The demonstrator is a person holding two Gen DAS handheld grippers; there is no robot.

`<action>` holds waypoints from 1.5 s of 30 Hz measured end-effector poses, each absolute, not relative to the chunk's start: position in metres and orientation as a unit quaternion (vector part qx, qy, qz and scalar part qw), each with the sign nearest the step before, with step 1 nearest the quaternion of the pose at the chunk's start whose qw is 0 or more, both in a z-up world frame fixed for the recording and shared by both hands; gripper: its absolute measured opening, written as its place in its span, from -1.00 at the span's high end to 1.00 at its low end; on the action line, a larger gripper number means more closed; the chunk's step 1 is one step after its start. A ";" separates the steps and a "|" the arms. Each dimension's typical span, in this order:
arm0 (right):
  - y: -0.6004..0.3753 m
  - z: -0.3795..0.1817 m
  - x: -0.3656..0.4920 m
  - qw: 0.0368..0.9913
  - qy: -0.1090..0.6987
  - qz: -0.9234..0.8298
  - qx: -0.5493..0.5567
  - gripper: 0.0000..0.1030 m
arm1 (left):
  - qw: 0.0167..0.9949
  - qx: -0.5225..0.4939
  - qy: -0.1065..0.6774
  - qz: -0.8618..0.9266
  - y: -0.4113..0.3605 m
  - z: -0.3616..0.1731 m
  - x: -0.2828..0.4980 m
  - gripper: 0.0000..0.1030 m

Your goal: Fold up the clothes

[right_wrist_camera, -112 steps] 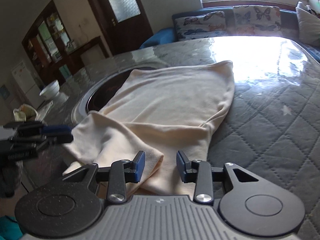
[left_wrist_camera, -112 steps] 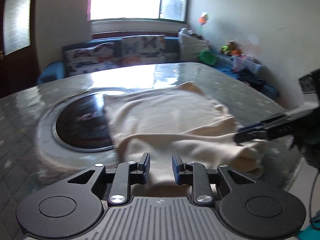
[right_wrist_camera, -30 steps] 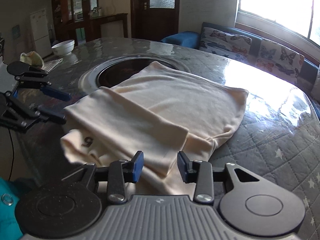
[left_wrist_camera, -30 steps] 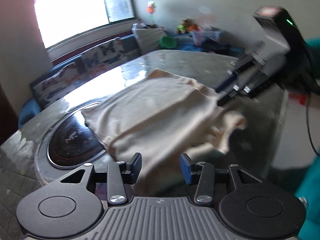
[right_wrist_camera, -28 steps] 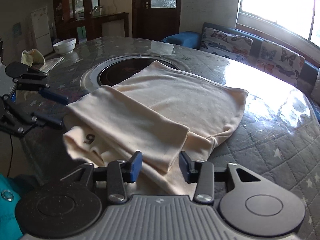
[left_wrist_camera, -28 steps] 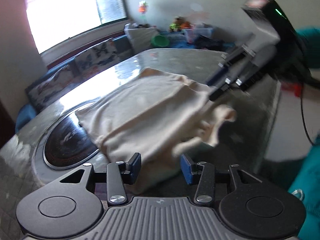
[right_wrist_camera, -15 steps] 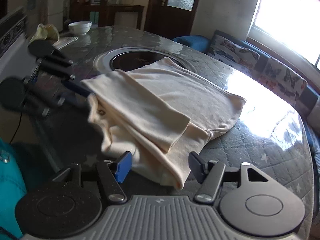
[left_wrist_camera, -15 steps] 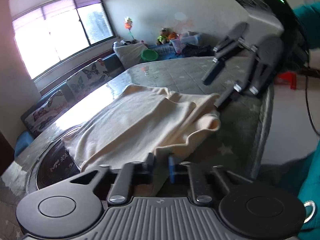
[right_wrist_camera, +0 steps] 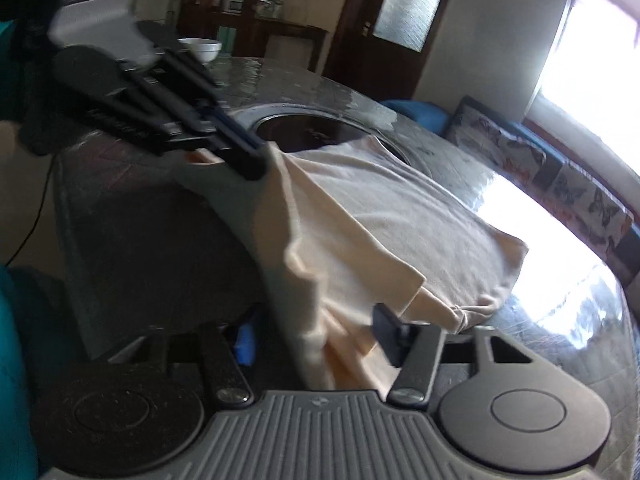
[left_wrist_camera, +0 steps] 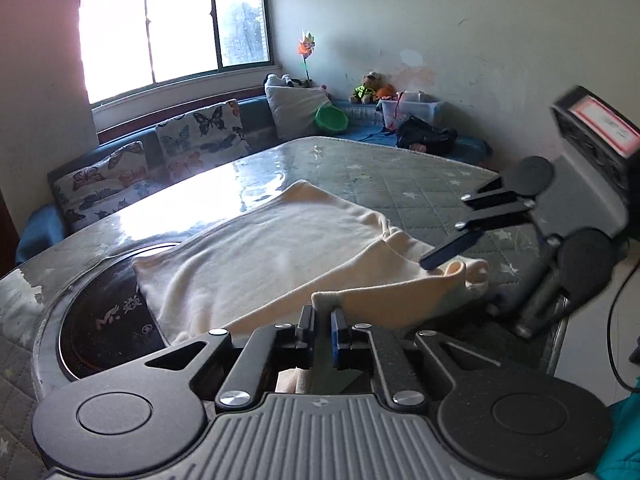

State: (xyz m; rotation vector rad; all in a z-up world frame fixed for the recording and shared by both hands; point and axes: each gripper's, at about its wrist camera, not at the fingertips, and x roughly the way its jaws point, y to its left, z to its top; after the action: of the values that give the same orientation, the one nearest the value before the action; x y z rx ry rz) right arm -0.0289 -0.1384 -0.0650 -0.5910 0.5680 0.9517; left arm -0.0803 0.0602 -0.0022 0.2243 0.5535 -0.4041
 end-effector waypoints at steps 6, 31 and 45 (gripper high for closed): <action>-0.140 -0.055 -0.006 0.806 0.307 0.459 -0.213 0.68 | 0.932 0.149 0.275 -0.185 0.062 -0.009 -0.101 0.39; -0.147 -0.032 -0.009 0.831 0.301 0.443 -0.151 0.81 | 0.917 0.256 0.248 -0.178 0.069 -0.028 -0.123 0.72; -0.175 0.025 -0.085 0.799 0.293 0.496 -0.173 0.82 | 0.916 0.177 0.273 -0.233 0.079 0.037 -0.194 0.73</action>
State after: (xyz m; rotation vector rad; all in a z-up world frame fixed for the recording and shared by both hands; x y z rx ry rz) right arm -0.0846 -0.1747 0.0245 -0.3723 0.6278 1.0653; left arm -0.1942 0.0794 0.0372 0.3639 0.5627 -0.4799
